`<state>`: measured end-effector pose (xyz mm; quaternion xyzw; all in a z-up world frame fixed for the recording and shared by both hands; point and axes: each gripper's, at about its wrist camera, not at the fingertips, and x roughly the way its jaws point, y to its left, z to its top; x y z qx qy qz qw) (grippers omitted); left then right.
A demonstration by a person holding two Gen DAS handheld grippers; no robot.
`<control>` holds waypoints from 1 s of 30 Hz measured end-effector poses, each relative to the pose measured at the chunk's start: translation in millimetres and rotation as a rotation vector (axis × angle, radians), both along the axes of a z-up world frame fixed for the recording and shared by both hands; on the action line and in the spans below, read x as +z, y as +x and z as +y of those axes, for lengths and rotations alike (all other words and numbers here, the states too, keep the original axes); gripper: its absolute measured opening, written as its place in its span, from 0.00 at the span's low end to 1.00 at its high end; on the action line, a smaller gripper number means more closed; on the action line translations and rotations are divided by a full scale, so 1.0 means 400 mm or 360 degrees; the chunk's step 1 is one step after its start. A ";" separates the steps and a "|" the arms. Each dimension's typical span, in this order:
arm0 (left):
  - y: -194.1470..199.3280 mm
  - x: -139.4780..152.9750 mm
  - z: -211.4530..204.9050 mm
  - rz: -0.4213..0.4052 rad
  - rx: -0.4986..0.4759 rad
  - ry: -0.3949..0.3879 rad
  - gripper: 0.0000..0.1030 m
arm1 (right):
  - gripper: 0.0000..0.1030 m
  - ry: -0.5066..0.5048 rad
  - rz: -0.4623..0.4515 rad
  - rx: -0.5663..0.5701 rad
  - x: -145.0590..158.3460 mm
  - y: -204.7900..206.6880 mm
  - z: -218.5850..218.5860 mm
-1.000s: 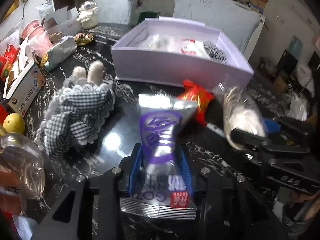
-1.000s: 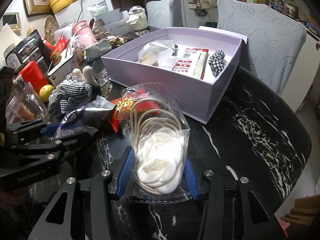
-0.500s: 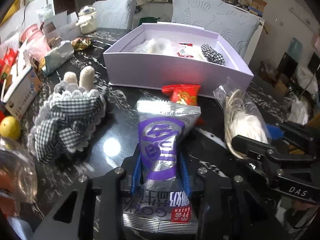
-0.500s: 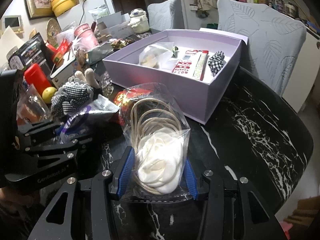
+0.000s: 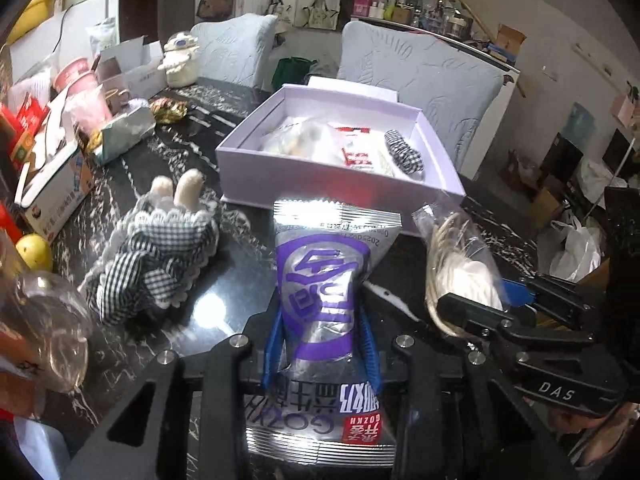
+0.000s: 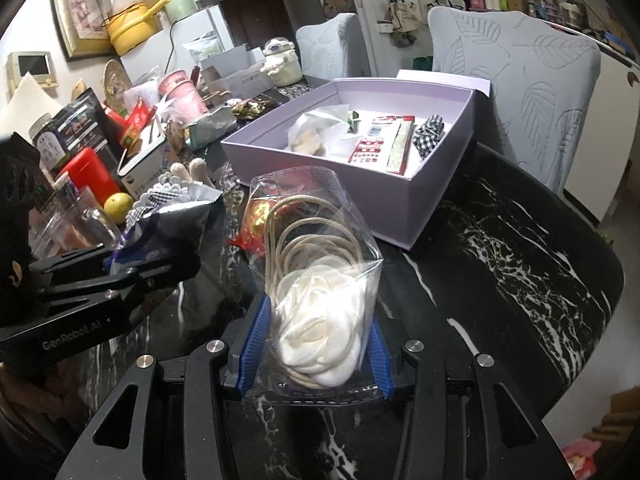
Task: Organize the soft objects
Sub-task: 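Lift hair-tie bag and purple snack bag and carry both over the gift box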
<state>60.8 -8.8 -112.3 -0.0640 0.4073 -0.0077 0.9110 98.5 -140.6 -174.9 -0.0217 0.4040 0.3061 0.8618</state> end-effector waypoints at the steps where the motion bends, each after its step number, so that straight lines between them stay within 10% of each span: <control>1: 0.000 0.011 0.000 -0.0019 0.0010 -0.0001 0.32 | 0.44 0.0006 -0.0007 -0.0002 0.006 -0.001 -0.001; 30: 0.204 0.275 0.008 -0.0429 0.0011 0.0113 0.32 | 0.44 0.0070 -0.0461 -0.0145 0.275 0.155 -0.024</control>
